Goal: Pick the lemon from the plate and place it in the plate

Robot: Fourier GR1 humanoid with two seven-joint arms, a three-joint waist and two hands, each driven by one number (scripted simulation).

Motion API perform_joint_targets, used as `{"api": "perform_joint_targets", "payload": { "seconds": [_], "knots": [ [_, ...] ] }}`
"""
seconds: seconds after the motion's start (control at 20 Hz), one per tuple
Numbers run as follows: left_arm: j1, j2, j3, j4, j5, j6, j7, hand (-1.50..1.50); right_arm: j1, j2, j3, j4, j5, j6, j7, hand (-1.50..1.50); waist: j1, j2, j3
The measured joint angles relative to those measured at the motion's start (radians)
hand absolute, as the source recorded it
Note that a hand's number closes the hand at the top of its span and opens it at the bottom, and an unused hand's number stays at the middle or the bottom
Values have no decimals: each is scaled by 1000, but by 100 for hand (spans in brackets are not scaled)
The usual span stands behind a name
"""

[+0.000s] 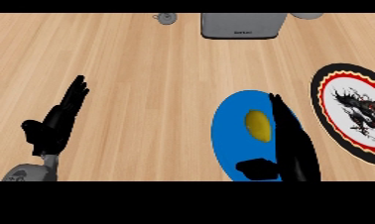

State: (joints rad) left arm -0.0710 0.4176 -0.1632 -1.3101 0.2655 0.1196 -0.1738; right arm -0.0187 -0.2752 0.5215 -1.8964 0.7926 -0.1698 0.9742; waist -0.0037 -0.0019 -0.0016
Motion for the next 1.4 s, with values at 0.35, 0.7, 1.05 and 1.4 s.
{"api": "perform_joint_targets", "payload": {
  "seconds": [0.35,0.7,1.05,1.4],
  "knots": [
    [23,-34,1,-42,-36,9,19,0,-36,32,-33,47,6,124,60,-150,5,1,1],
    [9,-49,46,9,-58,-38,-4,0,-56,63,-89,128,-13,192,44,-150,5,2,1],
    [7,-73,81,-12,-93,-60,27,0,-92,105,-142,299,24,191,-17,-150,6,2,2],
    [19,-109,118,2,-133,-90,7,0,-79,142,-177,392,74,171,-77,150,5,2,1]
  ]
}}
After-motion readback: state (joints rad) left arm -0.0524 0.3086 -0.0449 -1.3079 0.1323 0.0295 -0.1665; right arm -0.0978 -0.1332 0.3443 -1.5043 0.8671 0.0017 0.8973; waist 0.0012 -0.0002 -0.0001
